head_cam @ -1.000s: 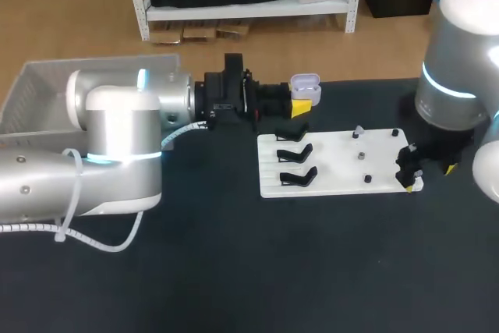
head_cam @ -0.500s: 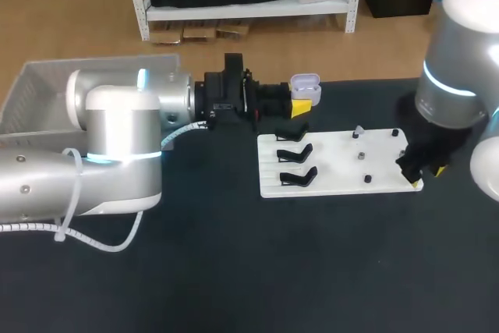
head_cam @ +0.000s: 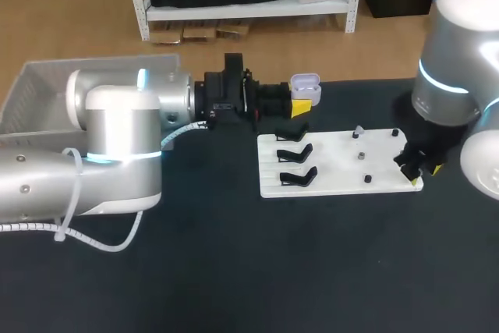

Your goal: Pick up each earbud case from the left stands, insert the matching earbuds, close the lid, and place the case in the box.

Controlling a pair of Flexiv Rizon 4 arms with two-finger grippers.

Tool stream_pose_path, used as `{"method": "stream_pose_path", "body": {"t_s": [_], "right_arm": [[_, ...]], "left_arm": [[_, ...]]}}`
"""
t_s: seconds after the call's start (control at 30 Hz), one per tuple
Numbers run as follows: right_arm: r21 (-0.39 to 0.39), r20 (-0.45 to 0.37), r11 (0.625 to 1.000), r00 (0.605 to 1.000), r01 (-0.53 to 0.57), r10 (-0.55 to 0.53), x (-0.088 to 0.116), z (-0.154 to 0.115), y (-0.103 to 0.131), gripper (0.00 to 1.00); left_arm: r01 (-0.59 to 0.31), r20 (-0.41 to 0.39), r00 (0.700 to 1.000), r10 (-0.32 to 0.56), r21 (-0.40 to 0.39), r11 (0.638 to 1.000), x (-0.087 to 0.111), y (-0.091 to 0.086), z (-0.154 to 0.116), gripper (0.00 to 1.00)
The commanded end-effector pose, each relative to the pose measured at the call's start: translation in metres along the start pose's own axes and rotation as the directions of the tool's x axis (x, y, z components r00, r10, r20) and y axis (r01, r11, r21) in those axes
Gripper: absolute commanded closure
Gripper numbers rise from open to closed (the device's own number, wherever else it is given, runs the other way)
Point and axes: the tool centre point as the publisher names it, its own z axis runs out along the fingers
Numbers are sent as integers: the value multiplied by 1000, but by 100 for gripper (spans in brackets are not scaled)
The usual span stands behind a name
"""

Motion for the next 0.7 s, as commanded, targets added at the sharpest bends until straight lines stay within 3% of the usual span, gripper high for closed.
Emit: {"method": "stream_pose_path", "body": {"t_s": [0.03,0.2,0.33,0.5,0.7], "right_arm": [[-5,-9,1000,1000,1,-1,-2,2,1,60],[-9,-13,1000,1000,0,0,-2,5,2,67],[-7,-15,1000,1000,-3,3,-2,5,2,100],[2,-19,1000,1000,-7,7,-3,1,1,100],[13,-41,999,998,-35,36,2,-34,6,100]], "left_arm": [[-5,8,1000,5,-5,1000,2,-1,0,100],[-5,8,1000,5,-5,1000,2,-1,0,100],[-5,8,1000,5,-5,1000,2,-1,0,100],[-5,8,1000,5,-5,1000,2,-1,0,100],[-5,8,1000,5,-5,1000,2,-1,0,100]]}}
